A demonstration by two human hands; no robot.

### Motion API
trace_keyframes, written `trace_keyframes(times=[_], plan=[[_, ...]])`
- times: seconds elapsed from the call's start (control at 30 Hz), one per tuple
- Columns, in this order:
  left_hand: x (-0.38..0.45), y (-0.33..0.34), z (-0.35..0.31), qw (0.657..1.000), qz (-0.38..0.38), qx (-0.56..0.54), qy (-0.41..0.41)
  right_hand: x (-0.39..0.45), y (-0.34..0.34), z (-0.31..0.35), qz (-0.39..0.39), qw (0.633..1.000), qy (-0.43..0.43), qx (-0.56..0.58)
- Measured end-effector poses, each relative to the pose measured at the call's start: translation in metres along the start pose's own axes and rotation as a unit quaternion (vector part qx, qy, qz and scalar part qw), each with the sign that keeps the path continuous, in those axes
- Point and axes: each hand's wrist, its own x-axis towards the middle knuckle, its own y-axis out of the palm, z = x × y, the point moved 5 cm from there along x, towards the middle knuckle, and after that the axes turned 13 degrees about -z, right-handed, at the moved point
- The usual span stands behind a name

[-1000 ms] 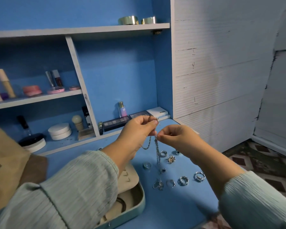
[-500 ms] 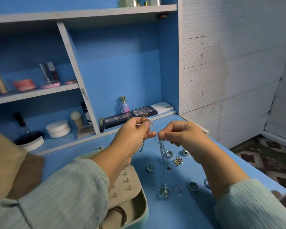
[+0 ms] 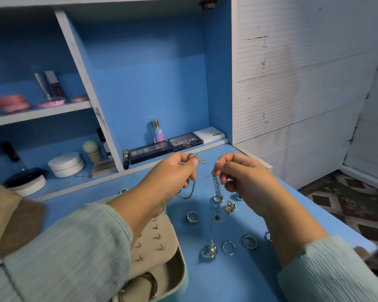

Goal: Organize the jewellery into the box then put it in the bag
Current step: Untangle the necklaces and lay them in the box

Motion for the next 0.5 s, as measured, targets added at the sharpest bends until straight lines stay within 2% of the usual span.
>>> trace_keyframes(times=[0.37,0.5], plan=[[-0.0012,-0.0028,-0.0005,0.999,0.005,-0.028,-0.017,0.0002,-0.0027,-0.0078,0.008,1.0,0.021,-0.019],[-0.0055,-0.0022,-0.0051,0.991,-0.002,-0.117,-0.066,-0.0017,0.0016,-0.0059,0.018,0.999,0.03,0.041]])
